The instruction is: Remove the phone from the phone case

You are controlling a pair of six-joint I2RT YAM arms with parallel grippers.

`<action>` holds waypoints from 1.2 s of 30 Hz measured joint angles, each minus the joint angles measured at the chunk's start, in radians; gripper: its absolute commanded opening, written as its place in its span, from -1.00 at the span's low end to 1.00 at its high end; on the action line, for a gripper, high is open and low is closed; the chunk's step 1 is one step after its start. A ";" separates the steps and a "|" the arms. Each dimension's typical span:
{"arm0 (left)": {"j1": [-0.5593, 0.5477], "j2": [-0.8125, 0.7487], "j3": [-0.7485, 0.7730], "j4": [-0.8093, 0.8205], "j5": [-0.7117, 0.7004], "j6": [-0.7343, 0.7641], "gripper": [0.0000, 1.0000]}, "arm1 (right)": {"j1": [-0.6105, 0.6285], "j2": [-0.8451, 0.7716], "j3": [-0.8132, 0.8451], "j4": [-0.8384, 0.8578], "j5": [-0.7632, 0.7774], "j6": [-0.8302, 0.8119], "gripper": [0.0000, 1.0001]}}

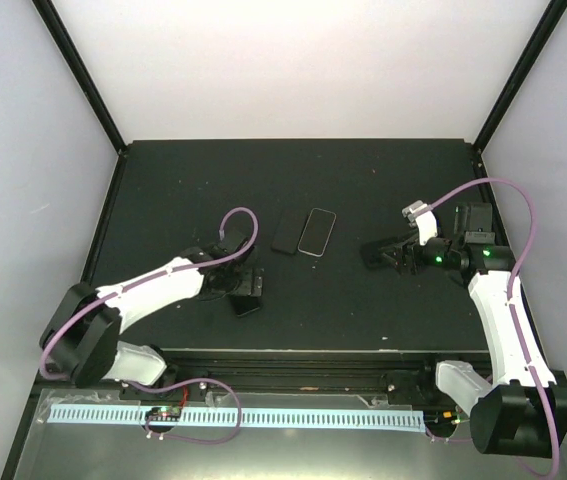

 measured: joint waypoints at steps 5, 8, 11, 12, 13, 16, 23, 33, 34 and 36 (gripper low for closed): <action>0.004 -0.061 0.004 -0.008 -0.010 0.006 0.95 | 0.000 0.000 0.000 0.000 0.000 0.000 0.49; 0.009 -0.048 0.041 -0.053 -0.015 0.006 0.88 | 0.000 0.002 0.000 0.000 0.000 0.000 0.48; 0.010 -0.055 0.065 -0.089 -0.013 -0.012 0.83 | 0.000 0.007 0.000 0.001 0.000 0.000 0.48; 0.011 -0.067 0.061 -0.103 -0.011 -0.032 0.80 | 0.000 0.011 0.000 0.002 0.000 0.000 0.48; 0.011 -0.093 0.043 -0.115 -0.010 -0.056 0.76 | 0.000 0.016 0.000 0.002 0.001 0.000 0.48; 0.015 -0.211 -0.044 -0.147 -0.015 -0.113 0.32 | 0.000 0.040 0.000 0.003 0.002 -0.001 0.48; 0.056 -0.383 -0.251 -0.150 -0.018 -0.176 -0.49 | 0.000 0.072 0.000 0.005 0.013 -0.001 0.48; 0.068 -0.097 -0.198 0.027 0.113 -0.064 -0.46 | 0.000 0.098 0.000 0.006 0.037 -0.001 0.47; 0.066 -0.076 -0.185 0.052 0.124 -0.048 -0.44 | 0.000 0.099 0.000 0.006 0.039 -0.001 0.47; 0.055 -0.039 -0.163 0.104 0.141 -0.026 -0.38 | 0.000 0.102 0.000 0.007 0.044 -0.001 0.47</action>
